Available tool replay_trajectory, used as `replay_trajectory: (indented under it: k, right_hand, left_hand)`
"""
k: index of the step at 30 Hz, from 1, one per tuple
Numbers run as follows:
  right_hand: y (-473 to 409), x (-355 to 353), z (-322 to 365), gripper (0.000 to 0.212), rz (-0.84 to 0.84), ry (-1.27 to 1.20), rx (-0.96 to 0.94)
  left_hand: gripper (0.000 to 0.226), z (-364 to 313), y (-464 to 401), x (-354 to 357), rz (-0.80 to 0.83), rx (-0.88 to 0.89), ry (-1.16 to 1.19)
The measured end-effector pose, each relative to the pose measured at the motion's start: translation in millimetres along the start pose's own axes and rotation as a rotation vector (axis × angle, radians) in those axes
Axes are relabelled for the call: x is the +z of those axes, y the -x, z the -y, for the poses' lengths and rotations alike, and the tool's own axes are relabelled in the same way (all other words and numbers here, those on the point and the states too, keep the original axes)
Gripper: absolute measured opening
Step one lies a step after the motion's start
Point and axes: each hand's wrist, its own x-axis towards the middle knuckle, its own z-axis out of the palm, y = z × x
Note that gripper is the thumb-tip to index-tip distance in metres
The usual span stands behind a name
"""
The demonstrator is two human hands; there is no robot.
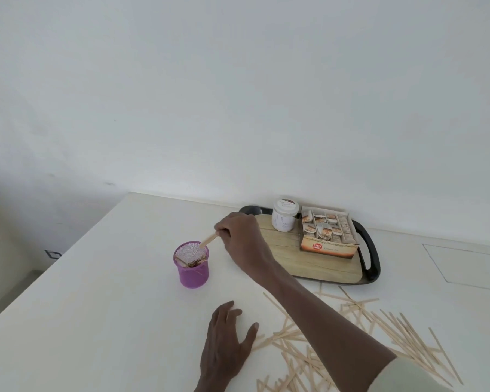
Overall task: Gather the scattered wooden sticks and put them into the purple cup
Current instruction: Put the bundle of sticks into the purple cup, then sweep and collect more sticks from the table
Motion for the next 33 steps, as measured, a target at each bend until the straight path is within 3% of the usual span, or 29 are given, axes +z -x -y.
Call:
replay_trajectory:
  k: [9,14,16,22,33]
  right_hand:
    - [-24,76,0,0.025,0.291,0.264,-0.049]
    - [-21,96,-3,0.013,0.375,0.316,-0.096]
    - [-20,97,-4,0.012,0.355,0.313,-0.101]
    - [-2,76,-9,0.036,0.214,0.171,-0.026]
    - [87,15,-85,0.035,0.145,0.066,0.25]
  left_hand:
    - [0.053,2,-11,4,0.029,0.027,-0.031]
    - [0.059,-1,-13,-2,0.011,0.031,-0.059]
    - [0.059,-3,-10,-3,0.022,0.023,-0.055]
    - [0.046,-1,-5,-6,0.072,-0.009,-0.014]
    - [0.039,0,-3,-3,0.103,-0.07,0.02]
